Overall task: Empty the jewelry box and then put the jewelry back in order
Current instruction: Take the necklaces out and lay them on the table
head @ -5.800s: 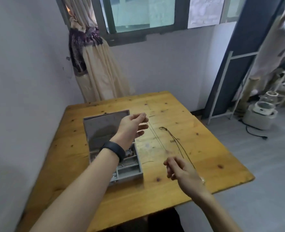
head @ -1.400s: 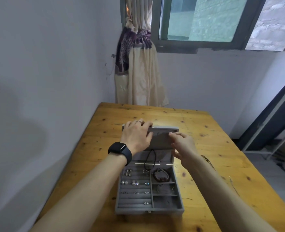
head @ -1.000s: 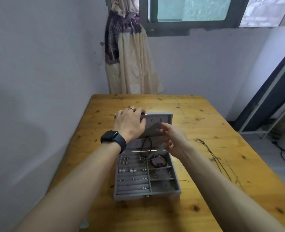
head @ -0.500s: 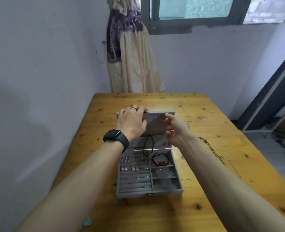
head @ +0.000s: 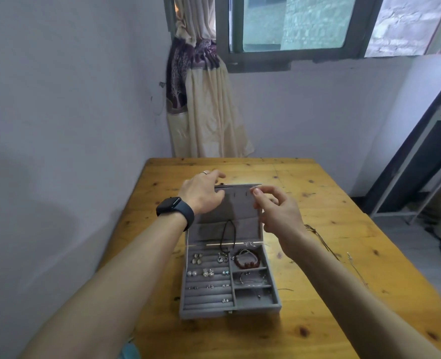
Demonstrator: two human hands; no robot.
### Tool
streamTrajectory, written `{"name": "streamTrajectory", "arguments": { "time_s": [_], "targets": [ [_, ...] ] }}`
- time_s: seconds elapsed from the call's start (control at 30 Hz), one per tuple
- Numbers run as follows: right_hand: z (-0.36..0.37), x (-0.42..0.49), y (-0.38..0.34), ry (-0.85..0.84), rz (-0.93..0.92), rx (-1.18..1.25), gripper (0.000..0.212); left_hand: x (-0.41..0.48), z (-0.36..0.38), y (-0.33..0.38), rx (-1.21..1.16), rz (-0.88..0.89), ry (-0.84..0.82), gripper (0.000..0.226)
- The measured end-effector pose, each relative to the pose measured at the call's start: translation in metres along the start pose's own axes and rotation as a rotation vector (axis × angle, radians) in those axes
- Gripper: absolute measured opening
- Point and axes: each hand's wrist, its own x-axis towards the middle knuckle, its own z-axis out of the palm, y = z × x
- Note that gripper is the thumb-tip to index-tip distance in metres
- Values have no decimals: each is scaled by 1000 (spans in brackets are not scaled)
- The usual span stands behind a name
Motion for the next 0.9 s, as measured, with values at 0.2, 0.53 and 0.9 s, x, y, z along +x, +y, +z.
{"name": "streamTrajectory", "arguments": {
  "time_s": [0.2, 0.53, 0.9],
  "targets": [
    [-14, -14, -17, -37, -121, -44, 9, -16, -22, 22, -390, 61, 72, 28],
    [-44, -41, -32, -27, -354, -266, 11, -72, -43, 84, -792, 73, -130, 22],
    [-100, -80, -23, 45, -259, -288, 13, -81, -19, 146, -767, 92, -67, 12]
  ]
}}
